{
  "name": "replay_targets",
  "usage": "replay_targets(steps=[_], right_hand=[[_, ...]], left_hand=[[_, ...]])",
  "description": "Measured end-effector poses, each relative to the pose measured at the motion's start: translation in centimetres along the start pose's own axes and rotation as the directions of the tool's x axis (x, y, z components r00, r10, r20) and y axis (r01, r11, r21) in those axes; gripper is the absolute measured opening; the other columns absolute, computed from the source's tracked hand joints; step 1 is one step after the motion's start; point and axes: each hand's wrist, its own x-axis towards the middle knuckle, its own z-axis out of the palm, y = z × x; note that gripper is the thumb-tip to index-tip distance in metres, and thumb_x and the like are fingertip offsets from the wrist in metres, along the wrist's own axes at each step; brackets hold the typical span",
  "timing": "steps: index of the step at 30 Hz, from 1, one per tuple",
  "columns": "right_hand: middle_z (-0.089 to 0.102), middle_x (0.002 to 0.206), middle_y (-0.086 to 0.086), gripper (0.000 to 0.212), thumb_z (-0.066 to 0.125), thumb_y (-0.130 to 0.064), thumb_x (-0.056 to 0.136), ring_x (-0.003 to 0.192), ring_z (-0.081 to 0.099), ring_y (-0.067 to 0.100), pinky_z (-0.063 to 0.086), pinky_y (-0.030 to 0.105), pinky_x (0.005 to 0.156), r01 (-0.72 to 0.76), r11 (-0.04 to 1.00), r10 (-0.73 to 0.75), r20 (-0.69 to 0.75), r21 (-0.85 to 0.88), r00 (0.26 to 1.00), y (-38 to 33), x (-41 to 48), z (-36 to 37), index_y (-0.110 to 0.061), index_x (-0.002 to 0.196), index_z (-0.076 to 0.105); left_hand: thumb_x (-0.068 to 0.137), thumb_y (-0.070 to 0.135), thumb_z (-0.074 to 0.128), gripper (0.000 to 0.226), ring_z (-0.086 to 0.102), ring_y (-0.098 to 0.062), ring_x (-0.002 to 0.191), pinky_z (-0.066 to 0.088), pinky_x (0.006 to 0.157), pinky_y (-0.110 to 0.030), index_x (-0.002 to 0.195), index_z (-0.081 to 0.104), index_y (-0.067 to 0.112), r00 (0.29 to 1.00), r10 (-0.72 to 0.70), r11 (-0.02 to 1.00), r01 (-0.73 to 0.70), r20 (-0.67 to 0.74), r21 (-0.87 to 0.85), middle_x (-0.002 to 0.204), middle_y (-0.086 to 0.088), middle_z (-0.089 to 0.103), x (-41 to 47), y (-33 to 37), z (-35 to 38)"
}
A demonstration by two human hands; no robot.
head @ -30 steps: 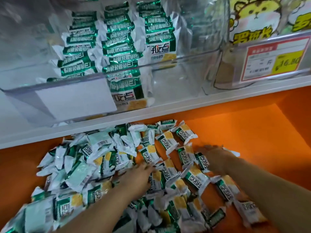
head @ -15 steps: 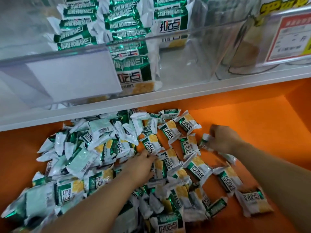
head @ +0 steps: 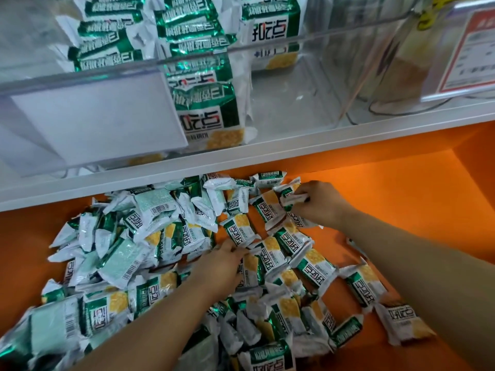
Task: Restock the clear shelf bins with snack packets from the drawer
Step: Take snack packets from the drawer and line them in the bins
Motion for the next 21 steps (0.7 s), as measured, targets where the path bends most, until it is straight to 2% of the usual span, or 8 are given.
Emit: replay_targets(steps=[3, 6, 8, 11, 13, 15, 18, 21], right_hand=[[0.056, 0.076, 0.000, 0.006, 0.064, -0.020, 0.084, 0.060, 0.047, 0.009, 0.035, 0.018, 0.048, 0.035, 0.999, -0.029, 0.137, -0.040, 0.990, -0.4, 0.2, 1.0, -0.014, 0.087, 0.062], [0.049, 0.101, 0.007, 0.034, 0.063, -0.023, 0.087, 0.069, 0.047, 0.015, 0.036, 0.022, 0.052, 0.074, 0.980, -0.014, 0.305, -0.186, 0.952, 0.7, 0.7, 3.0, -0.017, 0.120, 0.062], [0.041, 0.116, 0.007, 0.043, 0.066, -0.020, 0.087, 0.067, 0.046, 0.015, 0.034, 0.021, 0.051, 0.092, 0.980, -0.021, 0.373, -0.174, 0.928, 1.2, 0.8, 3.7, -0.023, 0.128, 0.056], [0.043, 0.135, 0.006, 0.047, 0.071, -0.010, 0.084, 0.081, 0.056, 0.018, 0.044, 0.021, 0.060, 0.104, 0.984, -0.035, 0.413, -0.146, 0.910, 1.1, 0.5, 4.0, -0.021, 0.127, 0.055], [0.050, 0.126, 0.001, 0.052, 0.072, -0.012, 0.084, 0.081, 0.054, 0.015, 0.043, 0.016, 0.060, 0.100, 0.979, -0.015, 0.426, -0.178, 0.905, 1.0, 0.1, 3.9, -0.016, 0.130, 0.048], [0.051, 0.119, 0.002, 0.061, 0.073, -0.022, 0.084, 0.081, 0.053, 0.013, 0.039, 0.017, 0.061, 0.097, 0.949, 0.053, 0.454, -0.300, 0.889, 1.0, -0.4, 3.5, -0.012, 0.136, 0.041], [0.046, 0.139, 0.009, 0.079, 0.075, -0.033, 0.081, 0.114, 0.051, 0.024, 0.041, 0.025, 0.082, 0.124, 0.869, 0.111, 0.434, -0.478, 0.894, 0.9, -1.2, 2.4, -0.013, 0.144, 0.032], [0.047, 0.140, 0.008, 0.072, 0.075, -0.034, 0.080, 0.125, 0.045, 0.026, 0.041, 0.030, 0.094, 0.200, 0.787, 0.079, 0.417, -0.583, 0.905, -0.2, -2.8, 0.4, -0.017, 0.141, 0.040]], left_hand=[[0.093, 0.031, 0.053, 0.057, 0.049, -0.024, 0.119, 0.044, 0.096, -0.040, 0.146, 0.029, 0.029, 1.000, -0.003, 1.000, 0.003, 0.005, -0.001, 0.140, -0.004, 0.034, 0.1, 0.0, 0.0], [0.094, 0.032, 0.052, 0.057, 0.049, -0.026, 0.119, 0.044, 0.095, -0.040, 0.146, 0.029, 0.029, 1.000, -0.004, 1.000, 0.004, 0.007, 0.011, 0.140, -0.004, 0.033, 0.1, 0.1, 0.0], [0.094, 0.032, 0.052, 0.058, 0.049, -0.026, 0.120, 0.045, 0.096, -0.041, 0.146, 0.028, 0.028, 1.000, -0.006, 1.000, 0.006, 0.011, 0.028, 0.141, -0.005, 0.033, 0.2, 0.1, 0.1], [0.094, 0.032, 0.052, 0.059, 0.049, -0.026, 0.121, 0.044, 0.096, -0.041, 0.147, 0.027, 0.027, 1.000, -0.008, 0.999, 0.007, 0.018, 0.040, 0.141, -0.005, 0.032, 0.1, 0.1, -0.1], [0.094, 0.032, 0.053, 0.060, 0.049, -0.027, 0.120, 0.044, 0.096, -0.041, 0.147, 0.026, 0.027, 1.000, -0.004, 0.999, 0.003, 0.017, 0.046, 0.141, -0.005, 0.033, 0.0, 0.2, -0.2], [0.094, 0.031, 0.052, 0.059, 0.048, -0.027, 0.121, 0.043, 0.096, -0.041, 0.147, 0.026, 0.027, 1.000, 0.003, 0.998, -0.004, 0.021, 0.055, 0.141, -0.006, 0.033, -0.1, 0.2, -0.3], [0.095, 0.032, 0.050, 0.059, 0.045, -0.030, 0.125, 0.042, 0.097, -0.042, 0.148, 0.024, 0.027, 0.998, 0.021, 0.995, -0.027, 0.065, 0.096, 0.143, -0.008, 0.032, -0.4, 0.3, -0.7], [0.096, 0.031, 0.050, 0.058, 0.039, -0.029, 0.131, 0.038, 0.103, -0.043, 0.148, 0.026, 0.029, 0.992, 0.048, 0.994, -0.059, 0.113, 0.094, 0.145, -0.007, 0.032, -0.9, 0.5, -2.0]])
